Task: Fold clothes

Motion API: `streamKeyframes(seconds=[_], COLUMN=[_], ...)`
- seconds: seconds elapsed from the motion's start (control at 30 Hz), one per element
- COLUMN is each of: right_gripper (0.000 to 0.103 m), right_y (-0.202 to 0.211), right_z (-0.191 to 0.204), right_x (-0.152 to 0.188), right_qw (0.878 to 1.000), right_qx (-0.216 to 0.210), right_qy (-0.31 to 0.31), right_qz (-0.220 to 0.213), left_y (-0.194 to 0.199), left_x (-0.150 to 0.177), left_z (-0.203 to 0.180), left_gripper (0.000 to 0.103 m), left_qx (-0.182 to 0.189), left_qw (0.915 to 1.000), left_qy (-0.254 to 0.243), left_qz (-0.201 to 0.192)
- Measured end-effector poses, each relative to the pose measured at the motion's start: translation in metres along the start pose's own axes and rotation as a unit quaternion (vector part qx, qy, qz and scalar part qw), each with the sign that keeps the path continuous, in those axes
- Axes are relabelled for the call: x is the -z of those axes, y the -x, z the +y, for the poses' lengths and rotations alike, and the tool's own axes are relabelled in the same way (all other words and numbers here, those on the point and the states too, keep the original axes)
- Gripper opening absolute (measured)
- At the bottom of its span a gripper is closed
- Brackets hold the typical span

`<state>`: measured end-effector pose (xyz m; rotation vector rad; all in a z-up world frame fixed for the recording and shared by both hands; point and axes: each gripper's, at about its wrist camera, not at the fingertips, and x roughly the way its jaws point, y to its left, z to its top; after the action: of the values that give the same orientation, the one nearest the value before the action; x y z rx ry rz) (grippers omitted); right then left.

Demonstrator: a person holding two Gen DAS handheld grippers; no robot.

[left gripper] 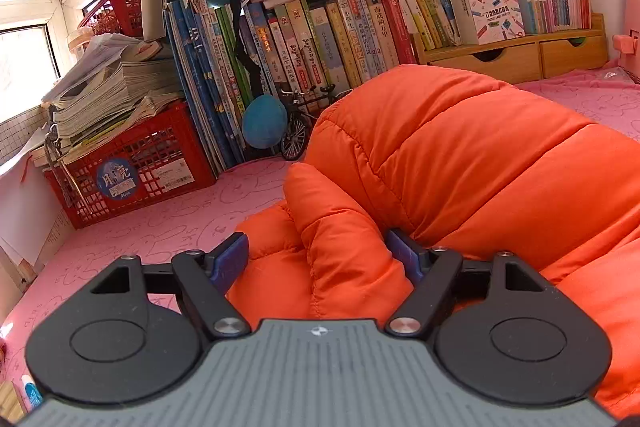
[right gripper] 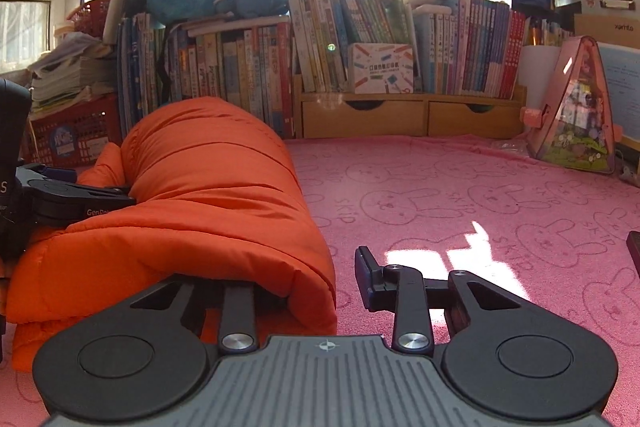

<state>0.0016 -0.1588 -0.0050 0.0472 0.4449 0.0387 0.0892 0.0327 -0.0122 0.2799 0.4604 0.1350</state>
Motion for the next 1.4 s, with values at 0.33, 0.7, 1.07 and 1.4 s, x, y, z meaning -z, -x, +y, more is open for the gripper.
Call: streamKeyframes(seconds=[0.33,0.7,1.07,1.4], right_gripper=[0.065,0.090,0.103,0.077], right_y=[0.011,0.042,-0.003,-0.019], right_z=[-0.055,-0.016,0.013,0.036], right_x=[0.008,0.022,0.012,0.007], right_qw=[0.989,0.933,0.887,0.906], right_qx=[-0.058,-0.303,-0.327,-0.251], right_qy=[-0.115,-0.153,-0.296,-0.304], right_qz=[0.068,0.118,0.133,0.157], left_y=[0.010,0.031,0.065,0.095], left_x=[0.007,0.017,0.042,0.091], left_z=[0.013,0.048,0.087,0.135], left_gripper=[0.076,0.076,0.077,0.075], left_qx=[0.019,0.072,0.114,0.163], left_qw=[0.9978,0.9849,0.9681,0.9167], left_qy=[0.064,0.158,0.223,0.355], left_qz=[-0.005,0.005,0.003,0.084])
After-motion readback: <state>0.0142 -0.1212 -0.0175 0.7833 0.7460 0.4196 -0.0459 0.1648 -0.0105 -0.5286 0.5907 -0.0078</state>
